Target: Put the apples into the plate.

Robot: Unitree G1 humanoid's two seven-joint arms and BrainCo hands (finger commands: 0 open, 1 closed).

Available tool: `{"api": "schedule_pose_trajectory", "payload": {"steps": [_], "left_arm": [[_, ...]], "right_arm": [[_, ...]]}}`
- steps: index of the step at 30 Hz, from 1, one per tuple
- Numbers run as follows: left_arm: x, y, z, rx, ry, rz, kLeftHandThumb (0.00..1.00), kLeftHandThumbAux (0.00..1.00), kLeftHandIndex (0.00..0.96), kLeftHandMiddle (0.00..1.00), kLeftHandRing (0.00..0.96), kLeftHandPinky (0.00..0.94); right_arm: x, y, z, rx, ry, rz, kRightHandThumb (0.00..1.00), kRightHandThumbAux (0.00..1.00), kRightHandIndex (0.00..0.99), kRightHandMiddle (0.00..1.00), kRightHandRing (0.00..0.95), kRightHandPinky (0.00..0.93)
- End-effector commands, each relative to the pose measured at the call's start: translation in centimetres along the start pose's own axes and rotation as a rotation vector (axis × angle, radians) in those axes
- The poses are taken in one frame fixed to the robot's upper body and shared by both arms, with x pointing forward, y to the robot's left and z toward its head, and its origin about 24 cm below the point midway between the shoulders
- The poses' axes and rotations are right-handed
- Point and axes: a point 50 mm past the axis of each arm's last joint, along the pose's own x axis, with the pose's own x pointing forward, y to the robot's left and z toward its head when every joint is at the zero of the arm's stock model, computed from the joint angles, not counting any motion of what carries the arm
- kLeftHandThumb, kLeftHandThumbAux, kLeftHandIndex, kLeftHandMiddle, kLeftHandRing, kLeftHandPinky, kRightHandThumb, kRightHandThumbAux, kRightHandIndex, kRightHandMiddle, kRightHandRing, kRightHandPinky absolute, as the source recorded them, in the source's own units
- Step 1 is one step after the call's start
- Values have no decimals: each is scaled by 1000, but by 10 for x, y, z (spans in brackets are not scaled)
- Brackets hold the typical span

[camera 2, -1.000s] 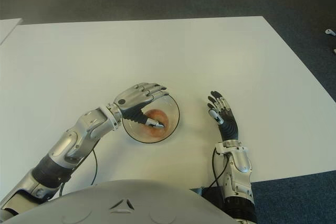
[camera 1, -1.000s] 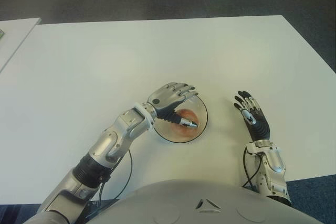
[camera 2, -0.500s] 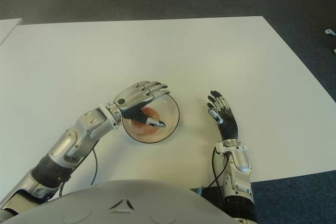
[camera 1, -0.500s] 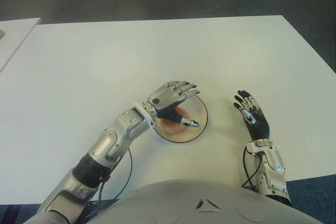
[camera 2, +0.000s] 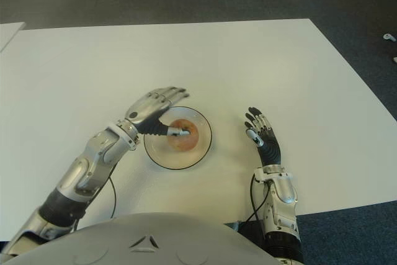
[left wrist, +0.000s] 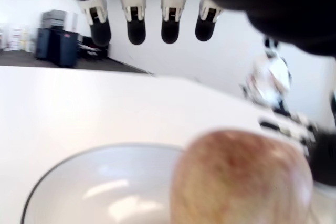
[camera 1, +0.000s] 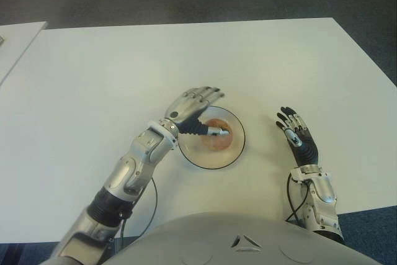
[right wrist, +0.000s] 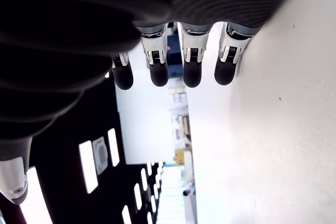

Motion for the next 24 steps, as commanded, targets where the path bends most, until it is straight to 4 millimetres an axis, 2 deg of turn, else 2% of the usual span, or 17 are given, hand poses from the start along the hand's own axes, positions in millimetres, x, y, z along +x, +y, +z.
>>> {"api": "schedule_pose_trajectory", "payload": {"steps": [1, 4, 5, 9, 16, 20, 24], "left_arm": [[-25, 2, -24, -388, 242, 270, 178, 285, 72, 31, 28, 94], [-35, 0, -31, -685, 369, 408, 202, 329, 123, 91, 90, 163], [-36, -1, -31, -730, 385, 428, 203, 344, 133, 107, 105, 177], [-56, -14, -43, -995, 527, 531, 129, 435, 149, 153, 161, 217], [-73, -23, -39, -1067, 628, 556, 62, 503, 150, 181, 194, 235], [-87, -26, -30, -1088, 667, 544, 48, 522, 132, 177, 192, 230], [-93, -26, -26, -1100, 685, 535, 44, 534, 127, 173, 185, 222]], "right_arm": [[-14, 3, -21, 41, 104, -18, 207, 524, 99, 97, 78, 114], [-15, 2, -21, 38, 107, -18, 207, 526, 101, 102, 86, 125], [-15, 2, -21, 37, 108, -18, 207, 527, 102, 103, 88, 125], [-17, 0, -21, 23, 123, -15, 211, 536, 95, 98, 79, 96], [-15, 0, -24, 7, 117, 12, 205, 547, 90, 87, 67, 94], [-14, -2, -25, -16, 111, 33, 191, 559, 90, 84, 63, 85], [-13, -3, -26, -22, 115, 45, 181, 568, 87, 81, 58, 75]]}}
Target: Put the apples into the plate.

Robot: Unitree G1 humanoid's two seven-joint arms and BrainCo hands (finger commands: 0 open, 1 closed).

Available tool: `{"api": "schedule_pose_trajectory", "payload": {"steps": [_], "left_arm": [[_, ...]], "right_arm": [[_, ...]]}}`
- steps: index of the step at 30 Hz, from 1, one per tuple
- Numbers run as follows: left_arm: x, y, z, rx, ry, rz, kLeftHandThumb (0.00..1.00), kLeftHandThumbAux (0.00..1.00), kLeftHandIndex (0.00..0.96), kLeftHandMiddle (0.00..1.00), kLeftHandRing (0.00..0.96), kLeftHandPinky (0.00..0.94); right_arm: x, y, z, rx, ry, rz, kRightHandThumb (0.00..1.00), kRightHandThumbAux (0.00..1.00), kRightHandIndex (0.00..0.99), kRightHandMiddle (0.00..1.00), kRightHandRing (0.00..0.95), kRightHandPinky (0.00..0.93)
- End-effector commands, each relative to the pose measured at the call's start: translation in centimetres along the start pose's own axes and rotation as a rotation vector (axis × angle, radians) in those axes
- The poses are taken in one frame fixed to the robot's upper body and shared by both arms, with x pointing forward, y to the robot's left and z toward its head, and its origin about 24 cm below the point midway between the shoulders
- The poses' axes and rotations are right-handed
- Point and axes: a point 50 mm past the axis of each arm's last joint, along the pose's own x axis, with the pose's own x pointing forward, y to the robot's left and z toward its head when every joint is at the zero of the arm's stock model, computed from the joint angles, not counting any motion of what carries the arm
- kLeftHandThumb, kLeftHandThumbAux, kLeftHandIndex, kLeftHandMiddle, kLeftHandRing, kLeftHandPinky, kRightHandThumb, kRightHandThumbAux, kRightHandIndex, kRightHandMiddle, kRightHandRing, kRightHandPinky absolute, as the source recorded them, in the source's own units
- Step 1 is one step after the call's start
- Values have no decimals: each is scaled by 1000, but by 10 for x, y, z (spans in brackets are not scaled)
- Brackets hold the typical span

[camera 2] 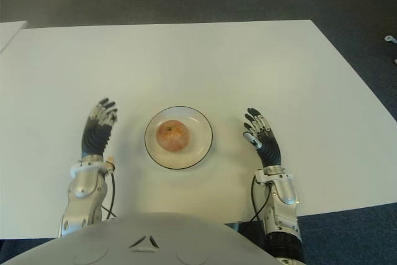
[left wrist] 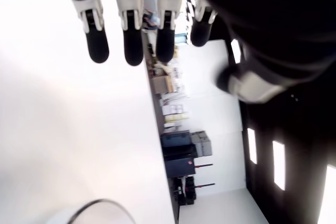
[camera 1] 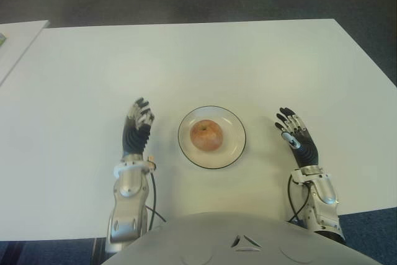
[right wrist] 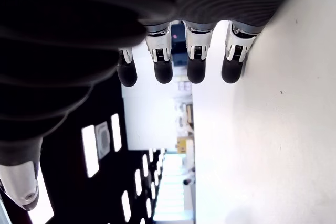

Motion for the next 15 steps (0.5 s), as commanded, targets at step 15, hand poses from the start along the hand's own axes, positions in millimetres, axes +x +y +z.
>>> {"api": "schedule_pose_trajectory", "payload": {"steps": [15], "left_arm": [[-17, -5, -11, -74, 65, 12, 13, 543, 151, 163, 157, 190]], "right_arm": [[-15, -3, -26, 16, 145, 16, 163, 578, 71, 64, 43, 68]]}}
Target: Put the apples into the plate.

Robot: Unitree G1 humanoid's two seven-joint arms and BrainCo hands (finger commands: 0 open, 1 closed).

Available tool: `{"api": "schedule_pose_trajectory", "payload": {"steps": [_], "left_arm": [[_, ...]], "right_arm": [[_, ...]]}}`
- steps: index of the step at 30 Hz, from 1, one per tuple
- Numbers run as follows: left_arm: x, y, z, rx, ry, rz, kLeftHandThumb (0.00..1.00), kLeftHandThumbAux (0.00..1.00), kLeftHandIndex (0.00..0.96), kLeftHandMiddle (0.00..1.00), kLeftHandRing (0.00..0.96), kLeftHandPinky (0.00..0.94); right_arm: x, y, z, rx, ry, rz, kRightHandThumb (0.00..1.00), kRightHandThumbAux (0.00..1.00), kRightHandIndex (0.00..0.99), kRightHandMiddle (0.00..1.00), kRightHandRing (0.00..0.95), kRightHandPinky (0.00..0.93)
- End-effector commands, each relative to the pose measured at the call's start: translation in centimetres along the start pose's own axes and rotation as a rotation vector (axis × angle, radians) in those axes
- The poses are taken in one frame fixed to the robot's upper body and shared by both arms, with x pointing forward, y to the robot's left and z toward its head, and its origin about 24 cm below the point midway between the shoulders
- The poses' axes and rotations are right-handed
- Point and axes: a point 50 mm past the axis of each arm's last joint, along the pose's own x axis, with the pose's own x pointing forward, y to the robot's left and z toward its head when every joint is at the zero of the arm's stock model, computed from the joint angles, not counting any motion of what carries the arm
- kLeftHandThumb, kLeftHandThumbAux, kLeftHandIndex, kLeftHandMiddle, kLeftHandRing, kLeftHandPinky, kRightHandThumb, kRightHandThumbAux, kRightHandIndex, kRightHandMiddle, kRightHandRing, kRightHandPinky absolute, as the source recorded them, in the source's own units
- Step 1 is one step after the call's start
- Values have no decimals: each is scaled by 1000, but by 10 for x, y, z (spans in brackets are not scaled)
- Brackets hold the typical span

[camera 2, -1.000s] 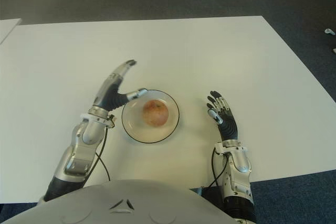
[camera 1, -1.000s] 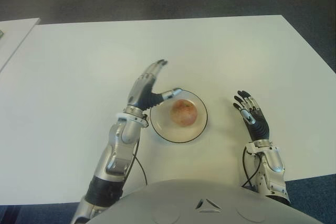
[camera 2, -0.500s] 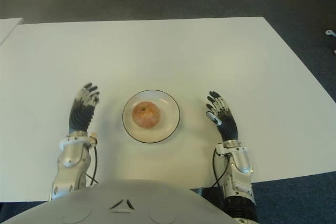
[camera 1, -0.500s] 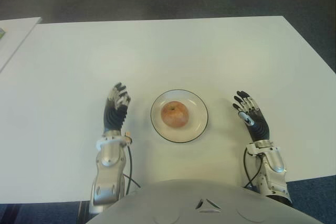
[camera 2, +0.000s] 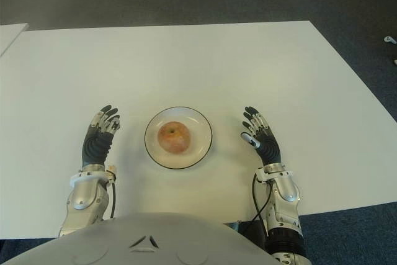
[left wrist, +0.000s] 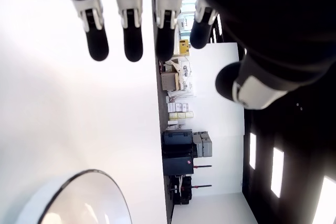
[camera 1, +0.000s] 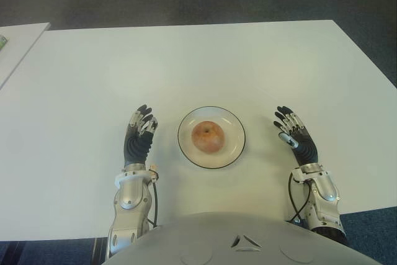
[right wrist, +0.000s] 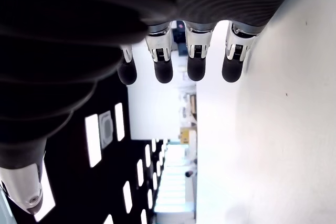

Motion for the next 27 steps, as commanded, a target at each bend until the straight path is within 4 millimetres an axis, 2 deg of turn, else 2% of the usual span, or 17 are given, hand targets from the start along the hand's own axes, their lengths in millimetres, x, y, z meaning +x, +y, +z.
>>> {"api": "schedule_pose_trajectory", "payload": {"steps": [1, 8, 17, 27], "left_arm": [[-8, -2, -14, -19, 57, 19, 13, 543, 151, 162, 156, 188], [-14, -3, -28, 30, 51, -26, 7, 525, 144, 146, 136, 165], [-21, -10, -59, 62, 10, -114, 19, 452, 138, 159, 162, 207], [-24, -17, -83, 54, -24, -137, 49, 404, 143, 173, 182, 205]], "right_arm": [[-18, 2, -27, 44, 152, -14, 163, 578, 71, 64, 42, 67], [-20, -1, -25, 54, 173, -20, 168, 578, 70, 66, 45, 70], [-21, -1, -18, 85, 172, -42, 209, 589, 82, 83, 59, 80], [-22, 1, -16, 78, 203, -36, 211, 598, 88, 89, 51, 64]]}}
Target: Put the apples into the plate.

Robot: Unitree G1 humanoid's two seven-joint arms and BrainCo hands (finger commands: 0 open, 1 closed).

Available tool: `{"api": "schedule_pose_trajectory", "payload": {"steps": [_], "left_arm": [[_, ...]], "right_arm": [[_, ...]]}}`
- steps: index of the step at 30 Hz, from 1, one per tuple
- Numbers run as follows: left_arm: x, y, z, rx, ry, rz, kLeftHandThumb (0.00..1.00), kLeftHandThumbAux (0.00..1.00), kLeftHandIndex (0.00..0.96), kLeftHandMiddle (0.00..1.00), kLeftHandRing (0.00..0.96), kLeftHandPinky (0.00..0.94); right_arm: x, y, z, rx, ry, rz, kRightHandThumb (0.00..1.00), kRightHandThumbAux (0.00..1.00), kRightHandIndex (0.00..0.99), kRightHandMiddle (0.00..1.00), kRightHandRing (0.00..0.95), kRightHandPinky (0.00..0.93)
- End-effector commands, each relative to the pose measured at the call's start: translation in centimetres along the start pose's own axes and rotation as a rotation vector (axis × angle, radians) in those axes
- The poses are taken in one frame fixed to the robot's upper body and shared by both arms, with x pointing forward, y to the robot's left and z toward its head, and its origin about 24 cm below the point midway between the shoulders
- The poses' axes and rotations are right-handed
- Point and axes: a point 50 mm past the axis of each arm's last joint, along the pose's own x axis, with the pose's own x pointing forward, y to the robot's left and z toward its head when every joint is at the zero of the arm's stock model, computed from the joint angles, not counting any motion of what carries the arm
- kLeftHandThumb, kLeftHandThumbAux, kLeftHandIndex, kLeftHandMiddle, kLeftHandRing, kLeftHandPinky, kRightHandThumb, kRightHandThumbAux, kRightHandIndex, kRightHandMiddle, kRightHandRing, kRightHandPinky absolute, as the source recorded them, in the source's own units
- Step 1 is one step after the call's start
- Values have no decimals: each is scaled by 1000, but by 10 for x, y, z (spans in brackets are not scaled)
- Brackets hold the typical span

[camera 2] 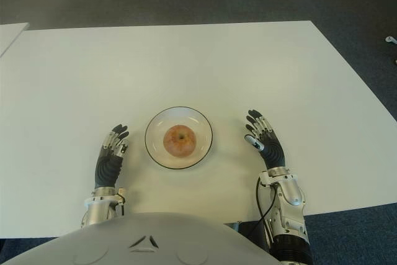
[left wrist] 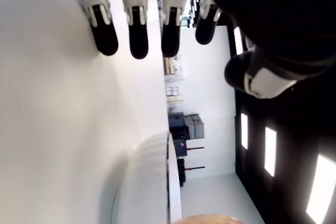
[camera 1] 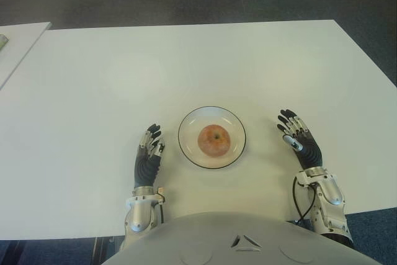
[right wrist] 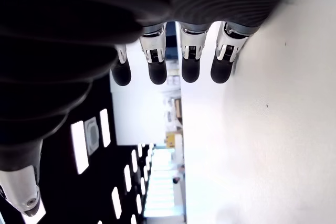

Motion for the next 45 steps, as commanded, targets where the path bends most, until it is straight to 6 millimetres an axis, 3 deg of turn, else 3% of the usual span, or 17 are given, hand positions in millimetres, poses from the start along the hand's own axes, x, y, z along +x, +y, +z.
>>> {"api": "schedule_pose_trajectory", "payload": {"steps": [1, 7, 16, 26, 45], "left_arm": [[-4, -9, -20, 9, 53, -28, 51, 398, 143, 172, 181, 203], [-5, -16, -26, 4, 25, -19, 64, 370, 144, 175, 179, 210], [-3, -27, -25, -19, -25, -35, 77, 418, 176, 227, 231, 275], [13, -21, -48, -27, 24, -43, 58, 451, 184, 223, 225, 269], [13, -23, -49, 12, 42, -65, 49, 448, 139, 210, 229, 296]], "right_arm": [[-12, 4, -20, 45, 129, -18, 211, 598, 90, 89, 49, 62], [-12, 6, -21, 41, 126, -19, 212, 589, 96, 90, 46, 69], [-13, 10, -17, 49, 91, 15, 206, 581, 95, 97, 58, 87], [-8, 14, -15, 20, 79, 45, 176, 600, 84, 84, 50, 49], [-7, 24, -16, 22, 106, 82, 143, 636, 54, 37, 15, 25]]}}
